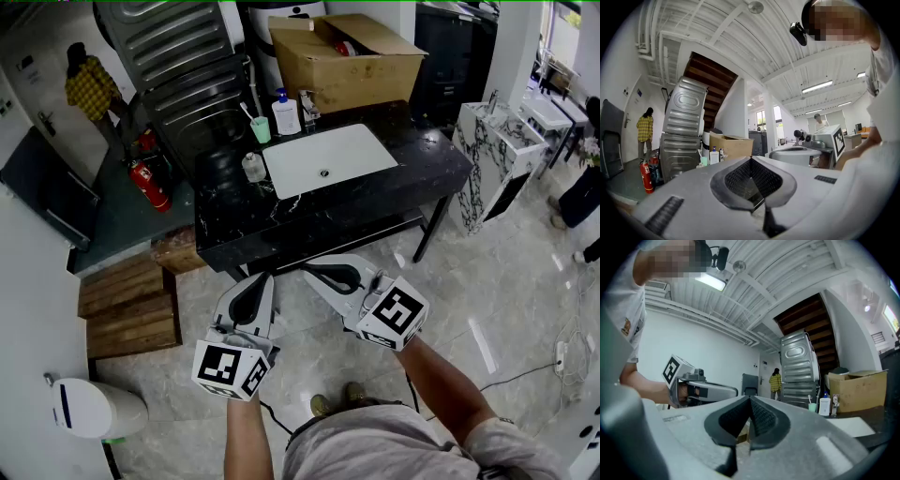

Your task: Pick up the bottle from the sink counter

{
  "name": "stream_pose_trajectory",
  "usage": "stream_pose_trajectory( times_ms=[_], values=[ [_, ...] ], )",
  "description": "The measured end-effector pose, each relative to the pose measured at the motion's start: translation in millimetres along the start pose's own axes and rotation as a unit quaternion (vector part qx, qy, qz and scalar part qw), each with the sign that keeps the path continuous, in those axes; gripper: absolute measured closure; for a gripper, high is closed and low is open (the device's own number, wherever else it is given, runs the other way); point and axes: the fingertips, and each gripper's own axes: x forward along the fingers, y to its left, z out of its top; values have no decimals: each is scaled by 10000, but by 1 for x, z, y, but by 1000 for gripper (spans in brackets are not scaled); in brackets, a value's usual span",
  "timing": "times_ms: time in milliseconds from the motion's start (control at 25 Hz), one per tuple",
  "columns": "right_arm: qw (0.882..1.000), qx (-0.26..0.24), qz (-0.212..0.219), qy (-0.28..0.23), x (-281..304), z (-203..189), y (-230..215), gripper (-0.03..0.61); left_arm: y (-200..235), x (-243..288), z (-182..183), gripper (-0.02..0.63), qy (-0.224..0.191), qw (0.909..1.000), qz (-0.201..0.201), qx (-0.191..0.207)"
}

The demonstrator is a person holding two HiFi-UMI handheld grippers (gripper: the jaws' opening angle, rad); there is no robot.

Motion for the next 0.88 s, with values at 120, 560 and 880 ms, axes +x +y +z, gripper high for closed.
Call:
stream_pose_trajectory(
  times_ms=[120,560,880],
  values=[
    [10000,2,-4,3,-2,-1,-4,578,-2,4,2,612,13,10000,17,-32],
    [9999,6,72,-90,-10,1,-29,578,3,24,3,612,-63,9998,210,-38],
    [9996,-59,231,-171,-18,0,-57,578,6,49,4,612,-126,9989,455,7]
  ],
)
